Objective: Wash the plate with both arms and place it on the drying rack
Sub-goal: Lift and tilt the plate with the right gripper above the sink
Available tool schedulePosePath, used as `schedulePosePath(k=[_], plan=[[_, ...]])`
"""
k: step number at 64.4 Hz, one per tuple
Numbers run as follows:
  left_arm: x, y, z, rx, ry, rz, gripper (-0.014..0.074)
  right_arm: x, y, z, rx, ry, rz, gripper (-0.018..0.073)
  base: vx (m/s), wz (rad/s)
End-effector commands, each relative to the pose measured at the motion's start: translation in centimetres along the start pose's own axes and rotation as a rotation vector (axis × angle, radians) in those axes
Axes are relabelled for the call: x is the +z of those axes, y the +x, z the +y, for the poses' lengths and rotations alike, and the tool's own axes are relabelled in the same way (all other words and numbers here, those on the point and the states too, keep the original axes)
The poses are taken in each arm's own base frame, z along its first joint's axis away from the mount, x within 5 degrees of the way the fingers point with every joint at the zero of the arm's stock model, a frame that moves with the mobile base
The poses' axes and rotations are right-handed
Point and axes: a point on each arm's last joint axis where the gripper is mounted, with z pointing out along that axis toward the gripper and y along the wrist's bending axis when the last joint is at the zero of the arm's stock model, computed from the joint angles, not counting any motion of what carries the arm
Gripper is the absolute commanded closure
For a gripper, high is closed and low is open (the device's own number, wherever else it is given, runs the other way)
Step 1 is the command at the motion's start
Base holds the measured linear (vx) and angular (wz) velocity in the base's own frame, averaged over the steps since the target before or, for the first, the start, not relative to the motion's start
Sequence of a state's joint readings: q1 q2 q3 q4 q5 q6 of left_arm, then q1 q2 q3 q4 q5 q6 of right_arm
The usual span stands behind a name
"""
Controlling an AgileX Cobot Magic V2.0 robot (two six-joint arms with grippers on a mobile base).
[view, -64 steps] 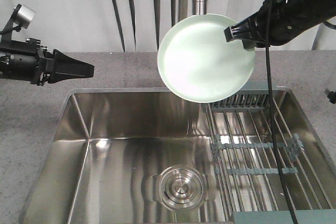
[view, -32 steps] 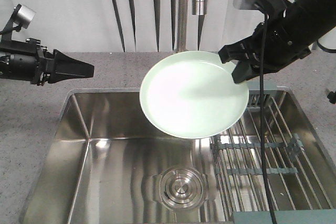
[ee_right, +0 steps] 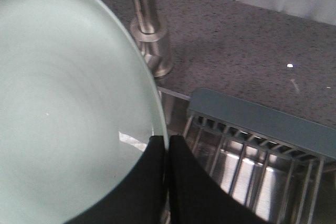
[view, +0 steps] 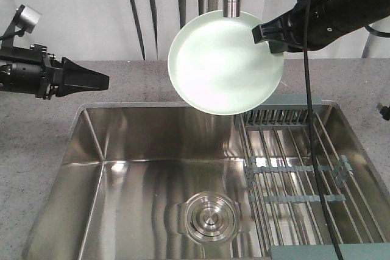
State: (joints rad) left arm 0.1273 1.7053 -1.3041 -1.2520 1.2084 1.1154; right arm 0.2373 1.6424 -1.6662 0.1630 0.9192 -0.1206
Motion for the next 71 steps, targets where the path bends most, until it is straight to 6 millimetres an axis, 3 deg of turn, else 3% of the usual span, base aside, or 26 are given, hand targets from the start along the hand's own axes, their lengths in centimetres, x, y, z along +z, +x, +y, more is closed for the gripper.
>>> schedulePosePath(k=[1,11,21,34,49,59,71], plan=[[-1.1,-1.5,-2.4,0.034,0.063,-0.078,0.0134,-2.4,-0.9,-0.6,-0.012,0.074,-0.073,0.0568,0.00,0.00],[-1.1,-1.5,-2.4,0.034,0.063,-0.078,0.0134,-2.4,0.6,-0.5,0.025,0.072,0.084,0.0568,0.00,0.00],[-1.1,-1.5,-2.4,0.034,0.063,-0.078,0.0134,-2.6,1.7,1.4,0.103,-0.120,0.222,0.0568,0.00,0.00],[-1.1,-1.5,-2.4,0.034,0.063,-0.078,0.0134,-2.8,0.4,3.0,0.092,-0.308,0.077,0.0568,0.00,0.00],[-1.1,-1.5,-2.4,0.034,0.063,-0.078,0.0134,-2.4,-1.3,0.9,-0.003,-0.089,-0.123,0.0568,0.00,0.00],[-1.1,-1.5,-2.4,0.034,0.063,-0.078,0.0134,-2.4,-0.8,-0.4,0.003,0.056,-0.070,0.0568,0.00,0.00],[-1.1,-1.5,-2.4,0.034,0.063,-0.078,0.0134,-2.4,0.3,-0.5,-0.004,0.073,0.059,0.0568,0.00,0.00]])
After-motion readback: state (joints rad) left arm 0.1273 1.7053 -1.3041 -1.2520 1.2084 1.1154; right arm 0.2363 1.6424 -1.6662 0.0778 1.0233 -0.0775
